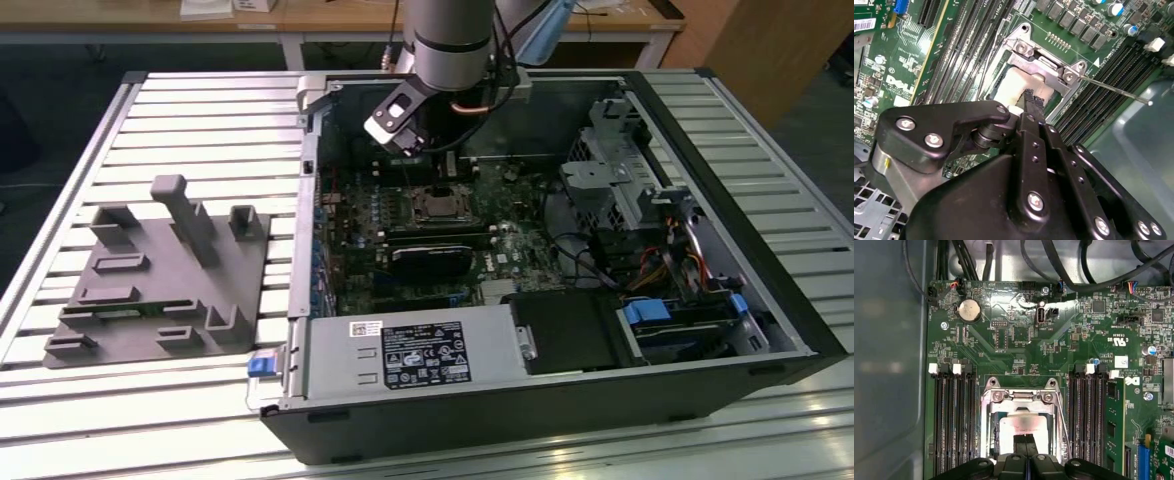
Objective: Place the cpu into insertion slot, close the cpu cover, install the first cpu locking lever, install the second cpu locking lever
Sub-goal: 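Close the cpu cover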
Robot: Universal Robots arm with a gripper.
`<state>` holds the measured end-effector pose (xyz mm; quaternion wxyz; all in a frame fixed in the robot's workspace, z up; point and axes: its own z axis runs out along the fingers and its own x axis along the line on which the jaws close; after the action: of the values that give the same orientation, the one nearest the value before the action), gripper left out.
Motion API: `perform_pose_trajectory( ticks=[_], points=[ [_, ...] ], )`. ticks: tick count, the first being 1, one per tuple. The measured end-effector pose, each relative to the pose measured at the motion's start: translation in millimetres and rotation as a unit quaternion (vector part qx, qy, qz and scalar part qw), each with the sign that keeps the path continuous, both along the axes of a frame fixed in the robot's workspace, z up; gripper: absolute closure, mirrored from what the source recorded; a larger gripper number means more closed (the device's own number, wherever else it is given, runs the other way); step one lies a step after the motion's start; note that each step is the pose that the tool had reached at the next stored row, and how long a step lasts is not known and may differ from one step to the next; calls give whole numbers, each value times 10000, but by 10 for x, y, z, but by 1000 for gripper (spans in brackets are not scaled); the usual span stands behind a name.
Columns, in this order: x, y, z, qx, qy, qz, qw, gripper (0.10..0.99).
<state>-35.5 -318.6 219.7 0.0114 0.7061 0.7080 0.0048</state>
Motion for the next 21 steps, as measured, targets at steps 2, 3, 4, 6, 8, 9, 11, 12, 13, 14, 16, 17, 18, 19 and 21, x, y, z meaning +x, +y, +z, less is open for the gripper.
perform_pose_trajectory(
  ticks=[2,3,4,6,8,9,11,12,13,14,16,17,18,19,21],
  points=[
    [0,0,-1,0,0,102,9999,980],
    [0,0,-1,-1,0,194,9998,980],
    [0,0,-1,-2,0,283,9996,980],
    [0,0,-1,-3,0,463,9989,980],
    [0,0,-2,-5,0,644,9979,980],
    [0,0,-2,-8,0,727,9974,980],
    [0,0,-2,-17,1,890,9960,980],
    [0,0,-2,-21,1,976,9952,980],
    [0,0,-2,-25,1,1058,9944,980],
    [0,0,-2,-30,1,1146,9934,980],
    [0,0,-3,-43,2,1318,9913,980],
    [0,1,-3,-55,3,1390,9903,980],
    [-1,0,-3,-72,5,1462,9892,980],
    [-1,0,-3,-87,7,1526,9882,980],
    [-2,0,-3,-122,11,1646,9863,980]
  ],
)
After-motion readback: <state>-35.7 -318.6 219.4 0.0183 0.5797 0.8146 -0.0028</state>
